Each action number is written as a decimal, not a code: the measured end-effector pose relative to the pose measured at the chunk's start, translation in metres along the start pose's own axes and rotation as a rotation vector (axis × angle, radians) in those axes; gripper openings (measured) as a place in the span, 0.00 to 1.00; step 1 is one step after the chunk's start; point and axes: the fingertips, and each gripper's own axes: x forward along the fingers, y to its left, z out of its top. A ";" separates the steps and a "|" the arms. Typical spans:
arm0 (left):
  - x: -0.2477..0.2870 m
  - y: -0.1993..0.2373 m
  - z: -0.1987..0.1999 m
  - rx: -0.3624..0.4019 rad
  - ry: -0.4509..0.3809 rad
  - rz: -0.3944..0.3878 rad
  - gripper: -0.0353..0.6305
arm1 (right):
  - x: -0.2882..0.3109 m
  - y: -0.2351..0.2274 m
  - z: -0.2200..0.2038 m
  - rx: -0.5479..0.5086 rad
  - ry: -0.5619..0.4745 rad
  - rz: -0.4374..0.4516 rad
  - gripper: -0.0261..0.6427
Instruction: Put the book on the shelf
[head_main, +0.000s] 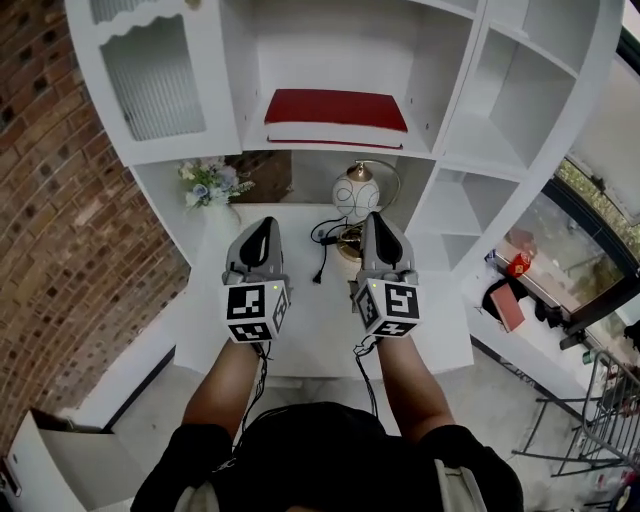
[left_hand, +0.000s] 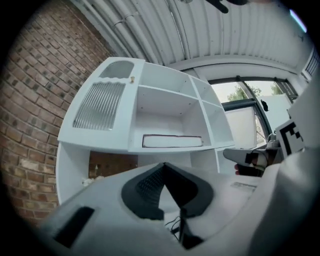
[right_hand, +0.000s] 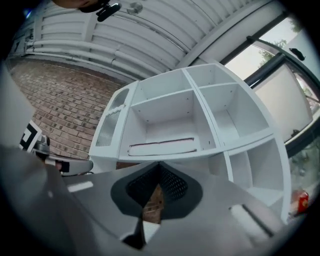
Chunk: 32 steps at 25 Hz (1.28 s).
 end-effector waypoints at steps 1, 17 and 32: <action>-0.004 -0.003 -0.008 -0.004 0.017 -0.008 0.05 | -0.005 0.001 -0.011 0.016 0.023 -0.009 0.06; -0.033 0.000 -0.056 -0.135 0.134 -0.025 0.05 | -0.033 0.013 -0.057 0.004 0.140 0.006 0.06; -0.043 -0.005 -0.066 -0.083 0.167 -0.055 0.05 | -0.041 0.012 -0.063 0.010 0.156 0.006 0.06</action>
